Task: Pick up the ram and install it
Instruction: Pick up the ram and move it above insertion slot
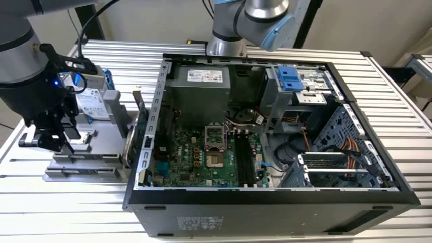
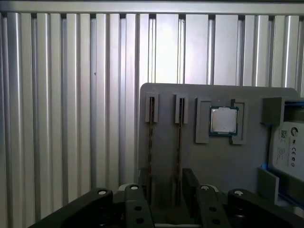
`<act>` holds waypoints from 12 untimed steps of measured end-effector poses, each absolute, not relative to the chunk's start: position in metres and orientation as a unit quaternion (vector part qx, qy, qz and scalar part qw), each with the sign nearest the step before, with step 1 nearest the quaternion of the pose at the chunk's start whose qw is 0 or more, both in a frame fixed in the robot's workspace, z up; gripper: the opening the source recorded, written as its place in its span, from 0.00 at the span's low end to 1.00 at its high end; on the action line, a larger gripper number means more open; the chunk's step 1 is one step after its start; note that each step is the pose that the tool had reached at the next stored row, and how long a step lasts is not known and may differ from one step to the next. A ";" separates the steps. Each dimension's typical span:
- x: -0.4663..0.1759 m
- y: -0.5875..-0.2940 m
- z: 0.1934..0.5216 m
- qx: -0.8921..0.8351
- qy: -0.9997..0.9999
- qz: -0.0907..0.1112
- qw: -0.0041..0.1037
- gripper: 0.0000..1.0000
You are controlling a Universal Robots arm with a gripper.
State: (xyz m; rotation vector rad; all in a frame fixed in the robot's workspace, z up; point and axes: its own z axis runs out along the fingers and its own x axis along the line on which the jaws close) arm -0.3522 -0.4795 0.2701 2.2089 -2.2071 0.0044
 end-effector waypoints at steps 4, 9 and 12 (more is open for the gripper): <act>-0.351 -0.480 0.267 0.707 -0.707 0.001 0.009 1.00; -0.351 -0.480 0.262 0.707 -0.707 0.001 0.010 1.00; -0.351 -0.481 0.259 0.707 -0.707 0.001 0.010 1.00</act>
